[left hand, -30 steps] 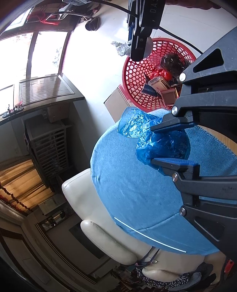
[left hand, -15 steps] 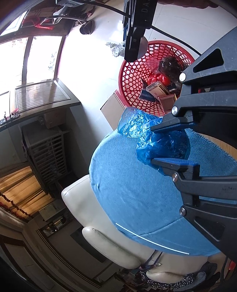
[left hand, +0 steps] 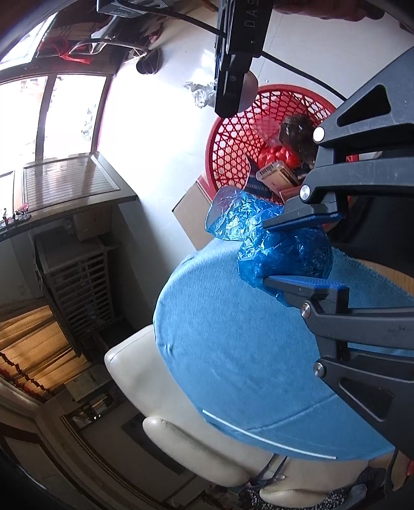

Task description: Collect trash

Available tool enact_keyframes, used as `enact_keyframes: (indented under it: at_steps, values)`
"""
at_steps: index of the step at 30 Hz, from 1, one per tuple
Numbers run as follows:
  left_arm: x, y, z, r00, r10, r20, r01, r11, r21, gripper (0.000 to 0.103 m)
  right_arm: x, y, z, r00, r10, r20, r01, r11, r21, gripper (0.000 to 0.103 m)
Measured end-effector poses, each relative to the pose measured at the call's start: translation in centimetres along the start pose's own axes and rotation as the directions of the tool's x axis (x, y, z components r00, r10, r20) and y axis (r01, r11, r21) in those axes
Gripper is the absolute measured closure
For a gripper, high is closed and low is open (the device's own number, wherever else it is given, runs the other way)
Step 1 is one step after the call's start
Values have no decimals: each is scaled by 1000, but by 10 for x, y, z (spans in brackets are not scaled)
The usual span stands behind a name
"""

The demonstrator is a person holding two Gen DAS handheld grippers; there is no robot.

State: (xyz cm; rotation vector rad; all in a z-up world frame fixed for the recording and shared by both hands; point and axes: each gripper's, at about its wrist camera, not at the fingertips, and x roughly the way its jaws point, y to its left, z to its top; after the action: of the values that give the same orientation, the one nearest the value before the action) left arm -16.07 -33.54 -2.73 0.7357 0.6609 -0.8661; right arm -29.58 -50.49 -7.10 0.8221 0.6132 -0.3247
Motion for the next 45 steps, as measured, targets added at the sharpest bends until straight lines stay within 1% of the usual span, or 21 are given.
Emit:
enact_keyframes:
  at_steps: [4, 8, 9, 11, 12, 13, 14, 15, 16, 20, 22, 24, 27, 30, 33, 36, 37, 39, 41, 43, 45]
  values:
    - [5, -3, 0, 999, -52, -6, 52, 999, -6, 73, 2, -7, 0, 1000, -9, -2, 9, 1000, 22, 64]
    - [11, -5, 1, 992, -129, -13, 129, 991, -23, 72, 4, -11, 1, 1000, -15, -6, 15, 999, 40, 64]
    - [13, -6, 0, 989, -148, -14, 147, 989, -25, 72, 5, -11, 2, 1000, -21, -7, 21, 999, 43, 62]
    - [17, -6, 0, 984, -175, -19, 175, 984, -27, 63, 6, -13, 2, 999, -31, -9, 31, 998, 54, 62]
    - [18, -5, -1, 983, -181, -19, 181, 983, -32, 55, 7, -14, 3, 999, -34, -9, 34, 998, 60, 62]
    - [19, -3, -2, 983, -185, -16, 184, 982, -37, 51, 8, -14, 4, 999, -38, -12, 39, 997, 64, 61]
    - [19, 0, -3, 982, -186, -11, 186, 982, -44, 49, 9, -14, 4, 999, -45, -17, 46, 997, 68, 58]
    - [19, 2, -3, 982, -187, -10, 186, 981, -51, 46, 11, -15, 4, 998, -51, -25, 53, 996, 76, 52]
    - [19, 5, -4, 982, -187, -10, 186, 981, -57, 43, 12, -16, 5, 998, -54, -32, 56, 995, 86, 49]
    - [13, 24, -8, 985, -174, 6, 174, 981, -91, 42, 18, -13, 7, 997, -51, -57, 57, 992, 108, 47]
    - [7, 36, -14, 989, -144, 14, 145, 984, -107, 36, 19, -7, 8, 997, -51, -59, 56, 994, 97, 47]
    - [3, 49, -19, 994, -104, 21, 106, 986, -127, 35, 19, -1, 9, 997, -48, -57, 53, 995, 85, 47]
    - [-7, 77, -30, 999, -26, 22, 30, 983, -181, 34, 22, 18, 12, 998, -38, -55, 41, 998, 40, 47]
    - [-20, 106, -45, 997, 77, 23, -69, 969, -236, 31, 26, 46, 15, 998, -13, -56, 12, 1000, -17, 47]
    - [-38, 140, -63, 986, 165, 16, -151, 937, -315, 31, 31, 80, 16, 998, 11, -62, -17, 996, -90, 47]
    - [-56, 169, -80, 972, 237, 6, -216, 898, -382, 31, 38, 129, 12, 998, 29, -64, -42, 978, -203, 47]
    - [-64, 181, -87, 964, 267, 1, -243, 880, -408, 31, 40, 145, 9, 997, 38, -66, -53, 970, -237, 47]
    - [-76, 198, -98, 952, 306, -7, -278, 852, -444, 30, 42, 174, 2, 996, 60, -73, -79, 953, -291, 47]
    - [-89, 214, -111, 937, 349, -17, -314, 819, -481, 27, 43, 201, -4, 994, 78, -75, -99, 936, -338, 47]
    - [-102, 227, -123, 922, 388, -21, -343, 787, -513, 20, 43, 227, -13, 993, 91, -70, -111, 915, -389, 45]
    - [-115, 238, -133, 905, 425, -25, -370, 756, -540, 19, 41, 250, -20, 992, 107, -64, -124, 895, -428, 45]
